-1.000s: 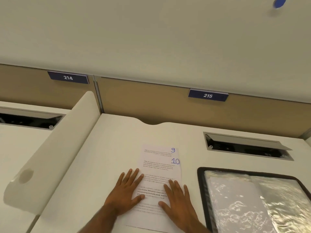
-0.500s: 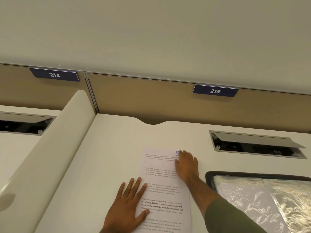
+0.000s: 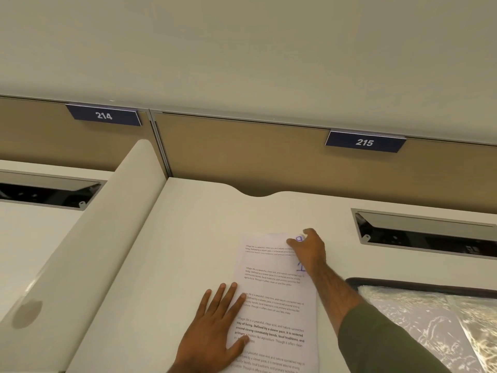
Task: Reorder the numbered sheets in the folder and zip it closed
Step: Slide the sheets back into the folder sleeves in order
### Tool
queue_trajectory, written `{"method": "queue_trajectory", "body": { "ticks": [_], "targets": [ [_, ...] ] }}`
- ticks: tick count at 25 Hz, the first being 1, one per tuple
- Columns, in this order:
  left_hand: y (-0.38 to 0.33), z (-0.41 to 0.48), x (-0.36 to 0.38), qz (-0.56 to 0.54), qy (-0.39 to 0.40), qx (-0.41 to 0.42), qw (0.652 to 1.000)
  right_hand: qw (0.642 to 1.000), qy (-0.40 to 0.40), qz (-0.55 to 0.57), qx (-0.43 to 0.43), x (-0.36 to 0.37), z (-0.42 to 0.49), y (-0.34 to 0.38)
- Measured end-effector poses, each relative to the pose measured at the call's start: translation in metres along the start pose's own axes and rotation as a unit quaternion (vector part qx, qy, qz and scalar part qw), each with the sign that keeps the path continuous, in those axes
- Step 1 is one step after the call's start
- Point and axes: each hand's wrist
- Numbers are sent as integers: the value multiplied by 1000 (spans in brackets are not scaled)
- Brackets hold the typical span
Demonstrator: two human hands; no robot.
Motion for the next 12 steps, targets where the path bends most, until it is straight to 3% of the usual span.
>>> {"method": "queue_trajectory", "body": {
  "ticks": [6, 9, 12],
  "targets": [
    [1, -1, 0, -2, -1, -1, 1000, 998, -20, 47, 33, -33, 10, -10],
    [2, -1, 1, -1, -4, -1, 1000, 984, -42, 170, 24, -45, 4, -14],
    [1, 0, 2, -1, -10, 0, 1000, 948, 16, 312, 67, -48, -14, -27]
  ]
}}
Point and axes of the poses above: each hand's wrist, its own z-axis towards the middle knuckle, its own x-axis out of the palm, y = z × x, and after that the axes turned 14 degrees about y, right-handed
